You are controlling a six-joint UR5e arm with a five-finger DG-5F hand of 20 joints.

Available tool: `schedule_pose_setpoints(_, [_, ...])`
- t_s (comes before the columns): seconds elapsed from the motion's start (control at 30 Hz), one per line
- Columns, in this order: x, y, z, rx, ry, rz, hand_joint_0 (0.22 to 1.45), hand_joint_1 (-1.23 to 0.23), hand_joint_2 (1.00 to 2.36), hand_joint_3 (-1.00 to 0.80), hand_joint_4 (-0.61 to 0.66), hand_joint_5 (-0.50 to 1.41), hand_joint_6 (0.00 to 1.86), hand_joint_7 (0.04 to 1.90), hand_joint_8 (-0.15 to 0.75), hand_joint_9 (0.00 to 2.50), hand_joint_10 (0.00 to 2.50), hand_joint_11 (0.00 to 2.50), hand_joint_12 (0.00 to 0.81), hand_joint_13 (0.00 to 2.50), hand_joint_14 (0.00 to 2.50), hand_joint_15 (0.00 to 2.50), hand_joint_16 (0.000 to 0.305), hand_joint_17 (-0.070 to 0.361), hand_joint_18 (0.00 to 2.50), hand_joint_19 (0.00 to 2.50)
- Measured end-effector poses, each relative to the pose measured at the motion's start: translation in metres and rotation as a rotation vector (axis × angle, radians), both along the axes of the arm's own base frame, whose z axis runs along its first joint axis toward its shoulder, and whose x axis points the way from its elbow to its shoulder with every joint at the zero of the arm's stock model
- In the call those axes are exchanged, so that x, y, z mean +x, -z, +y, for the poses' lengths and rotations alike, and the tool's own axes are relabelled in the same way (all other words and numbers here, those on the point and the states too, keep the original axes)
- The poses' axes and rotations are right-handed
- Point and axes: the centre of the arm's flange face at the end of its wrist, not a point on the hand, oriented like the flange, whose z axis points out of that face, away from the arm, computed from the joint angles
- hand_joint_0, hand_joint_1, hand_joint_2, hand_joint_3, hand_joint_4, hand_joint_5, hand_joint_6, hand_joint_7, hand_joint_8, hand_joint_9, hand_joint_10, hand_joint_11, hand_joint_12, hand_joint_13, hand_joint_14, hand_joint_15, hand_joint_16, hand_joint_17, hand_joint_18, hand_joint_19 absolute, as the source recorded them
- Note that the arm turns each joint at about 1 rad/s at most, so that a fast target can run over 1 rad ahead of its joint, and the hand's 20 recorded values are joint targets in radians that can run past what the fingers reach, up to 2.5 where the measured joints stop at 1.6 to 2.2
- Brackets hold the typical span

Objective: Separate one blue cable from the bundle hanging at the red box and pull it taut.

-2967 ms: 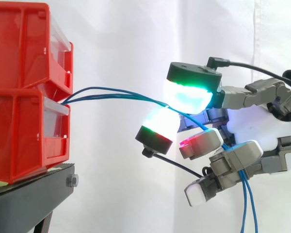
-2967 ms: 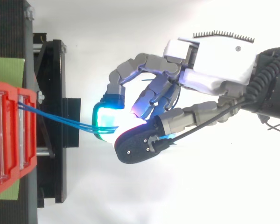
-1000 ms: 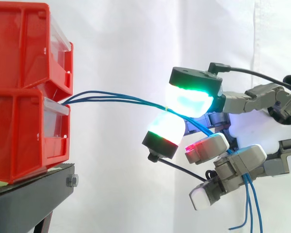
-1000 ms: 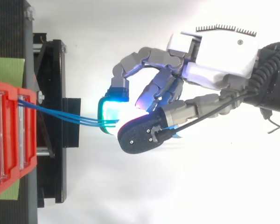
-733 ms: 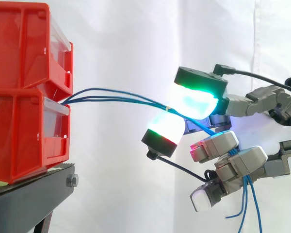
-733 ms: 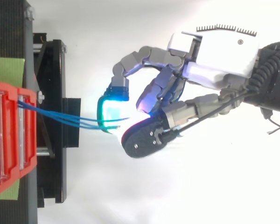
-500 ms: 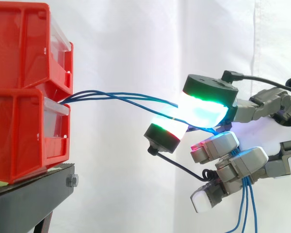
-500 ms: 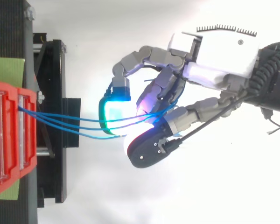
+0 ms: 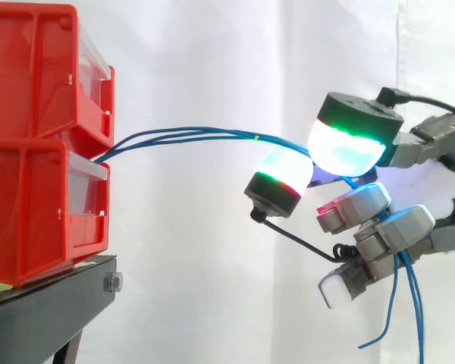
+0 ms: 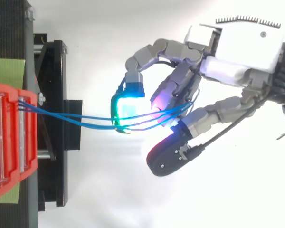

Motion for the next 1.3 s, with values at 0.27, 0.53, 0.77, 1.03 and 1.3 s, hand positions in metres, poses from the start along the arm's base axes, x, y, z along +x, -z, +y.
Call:
schedule_pose_setpoints(0.27, [-0.007, -0.011, -0.004, -0.003, 0.005, 0.013, 0.49, -0.78, 1.00, -0.50, -0.07, -0.17, 0.89, 1.02, 0.250, 1.20, 0.01, 1.54, 0.332, 1.39, 0.01, 1.42, 0.053, 0.118, 0.63, 0.58])
schedule_pose_setpoints(0.53, [-0.009, -0.015, -0.005, -0.005, 0.009, 0.021, 0.53, -0.67, 1.00, -0.50, -0.07, -0.18, 0.87, 0.99, 0.226, 1.19, 0.01, 1.51, 0.311, 1.37, 0.01, 1.44, 0.050, 0.113, 0.61, 0.60])
schedule_pose_setpoints(0.77, [-0.010, -0.016, -0.005, -0.006, 0.009, 0.021, 0.62, -0.70, 1.01, -0.44, -0.10, -0.18, 0.86, 1.10, 0.217, 1.19, 0.01, 1.54, 0.293, 1.36, 0.01, 1.45, 0.048, 0.107, 0.59, 0.60])
schedule_pose_setpoints(1.03, [-0.010, -0.016, -0.006, -0.008, 0.014, 0.021, 0.73, -0.88, 1.00, -0.50, -0.08, -0.20, 0.91, 1.00, 0.205, 1.08, 0.01, 1.54, 0.297, 1.27, 0.02, 1.37, 0.048, 0.108, 0.56, 0.53])
schedule_pose_setpoints(1.3, [-0.010, -0.016, -0.007, -0.010, 0.022, 0.021, 0.72, -0.93, 1.00, -0.50, -0.05, -0.19, 0.89, 1.00, 0.204, 1.05, 0.01, 1.49, 0.315, 1.19, 0.02, 1.31, 0.048, 0.108, 0.54, 0.48])
